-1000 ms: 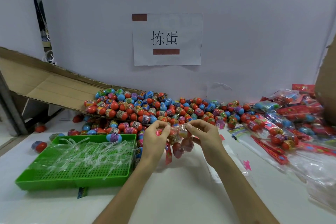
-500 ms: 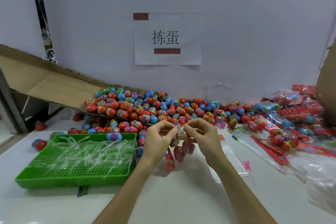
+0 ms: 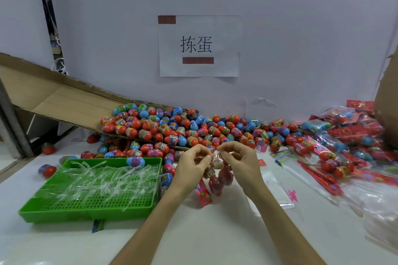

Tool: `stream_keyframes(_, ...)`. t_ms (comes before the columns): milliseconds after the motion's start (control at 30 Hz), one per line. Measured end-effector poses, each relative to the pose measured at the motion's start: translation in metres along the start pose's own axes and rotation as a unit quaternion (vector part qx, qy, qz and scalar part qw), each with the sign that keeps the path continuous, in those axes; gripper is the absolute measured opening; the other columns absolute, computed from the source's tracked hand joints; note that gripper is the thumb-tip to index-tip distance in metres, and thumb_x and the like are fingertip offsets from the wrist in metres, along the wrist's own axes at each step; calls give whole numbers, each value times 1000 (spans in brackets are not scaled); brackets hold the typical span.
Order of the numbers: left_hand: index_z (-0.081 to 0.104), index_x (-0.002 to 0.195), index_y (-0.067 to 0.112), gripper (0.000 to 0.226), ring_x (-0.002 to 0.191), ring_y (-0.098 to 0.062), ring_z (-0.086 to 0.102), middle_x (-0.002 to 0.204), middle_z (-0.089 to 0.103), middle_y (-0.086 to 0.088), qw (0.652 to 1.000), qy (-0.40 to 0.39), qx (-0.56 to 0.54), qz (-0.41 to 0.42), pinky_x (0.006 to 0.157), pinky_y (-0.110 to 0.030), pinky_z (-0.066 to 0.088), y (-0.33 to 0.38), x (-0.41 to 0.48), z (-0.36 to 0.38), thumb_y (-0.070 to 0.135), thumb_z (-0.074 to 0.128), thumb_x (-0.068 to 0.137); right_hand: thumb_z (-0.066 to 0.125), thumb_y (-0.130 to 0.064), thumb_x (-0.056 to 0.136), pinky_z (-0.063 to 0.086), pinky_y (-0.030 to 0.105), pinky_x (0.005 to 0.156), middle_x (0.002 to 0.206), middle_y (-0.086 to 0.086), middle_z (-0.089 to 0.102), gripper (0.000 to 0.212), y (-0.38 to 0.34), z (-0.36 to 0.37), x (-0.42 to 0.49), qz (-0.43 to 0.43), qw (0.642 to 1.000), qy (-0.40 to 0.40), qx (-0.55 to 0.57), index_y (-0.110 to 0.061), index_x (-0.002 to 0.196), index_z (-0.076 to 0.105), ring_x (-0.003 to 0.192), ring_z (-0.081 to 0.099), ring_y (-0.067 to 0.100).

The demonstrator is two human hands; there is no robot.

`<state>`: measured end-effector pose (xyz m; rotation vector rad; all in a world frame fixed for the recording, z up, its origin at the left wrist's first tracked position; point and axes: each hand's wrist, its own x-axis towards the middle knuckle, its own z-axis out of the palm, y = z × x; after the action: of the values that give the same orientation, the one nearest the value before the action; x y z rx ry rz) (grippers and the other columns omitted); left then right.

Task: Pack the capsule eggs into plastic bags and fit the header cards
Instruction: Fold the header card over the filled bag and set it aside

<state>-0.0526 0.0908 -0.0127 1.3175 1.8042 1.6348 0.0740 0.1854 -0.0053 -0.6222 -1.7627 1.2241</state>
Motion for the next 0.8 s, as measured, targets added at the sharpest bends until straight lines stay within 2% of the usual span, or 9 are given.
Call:
stream_keyframes(67, 67, 90, 17, 17, 77, 2, 62, 82, 67, 12, 999, -15, 2, -28, 75, -21, 52, -3, 1, 0, 6, 58, 100, 65, 3, 94, 63, 47, 73, 85, -4, 74, 28, 2, 1, 0, -12, 999, 3, -30, -21, 84, 76, 79, 73, 28)
stream_keyframes(200, 69, 90, 14, 15, 77, -5, 66, 81, 68, 2, 998, 2, -38, -50, 68, -19, 53, -3, 2, 0, 16, 60, 102, 69, 3, 91, 62, 37, 73, 85, -7, 72, 25, 1, 1, 0, -26, 999, 8, -26, -22, 90, 71, 78, 69, 16)
stream_keyframes(300, 70, 88, 14, 15, 85, -15, 71, 83, 71, 1, 1000, 2, -26, -14, 78, -28, 60, -1, -1, 0, 26, 69, 99, 71, 2, 91, 62, 36, 74, 84, -7, 71, 26, 2, -3, 2, -25, 1000, 1, -4, -24, 96, 71, 82, 70, 19)
stream_keyframes(367, 69, 85, 16, 13, 82, -9, 69, 80, 70, 6, 1000, 17, -16, 6, 76, -25, 59, 1, -1, 0, 20, 71, 97, 70, 1, 92, 62, 36, 72, 83, -3, 70, 27, 2, -4, 2, 0, 999, -12, 32, -25, 99, 73, 83, 71, 23)
stream_keyframes(433, 68, 83, 18, 14, 74, -5, 67, 74, 69, 10, 999, 31, -18, 5, 69, -21, 55, 2, 0, -2, 15, 71, 97, 69, 0, 93, 59, 29, 66, 82, 0, 70, 27, 0, -5, 1, 32, 996, -42, 78, -25, 101, 75, 78, 72, 21)
stream_keyframes(500, 68, 83, 17, 15, 69, -4, 65, 71, 68, 8, 999, 40, -18, -3, 65, -19, 53, 3, 0, -2, 13, 70, 98, 68, 0, 94, 58, 27, 65, 84, 3, 70, 25, -3, -7, 2, 65, 989, -68, 110, -22, 102, 76, 76, 71, 18)
stream_keyframes(567, 69, 84, 17, 14, 69, -4, 65, 74, 69, 5, 999, 42, -17, -1, 64, -18, 53, 5, -2, -1, 14, 71, 98, 69, -3, 93, 59, 30, 68, 88, 5, 71, 18, -4, -11, 3, 95, 984, -87, 123, -18, 101, 76, 82, 71, 20)
stream_keyframes(667, 70, 85, 15, 12, 71, -5, 67, 77, 70, 1, 999, 38, -34, 7, 64, -18, 53, 7, -3, -1, 14, 72, 96, 72, -15, 94, 58, 29, 71, 91, 5, 73, 6, -6, -18, 5, 106, 983, -117, 98, -13, 98, 76, 87, 71, 20)
stream_keyframes(800, 74, 90, 15, 6, 81, -12, 72, 83, 75, 1, 998, 42, -39, 9, 73, -24, 59, 4, -2, -3, 17, 72, 96, 73, -25, 94, 58, 26, 71, 86, 8, 76, 12, -8, -15, 2, 85, 988, -126, 36, -14, 93, 76, 81, 73, 20)
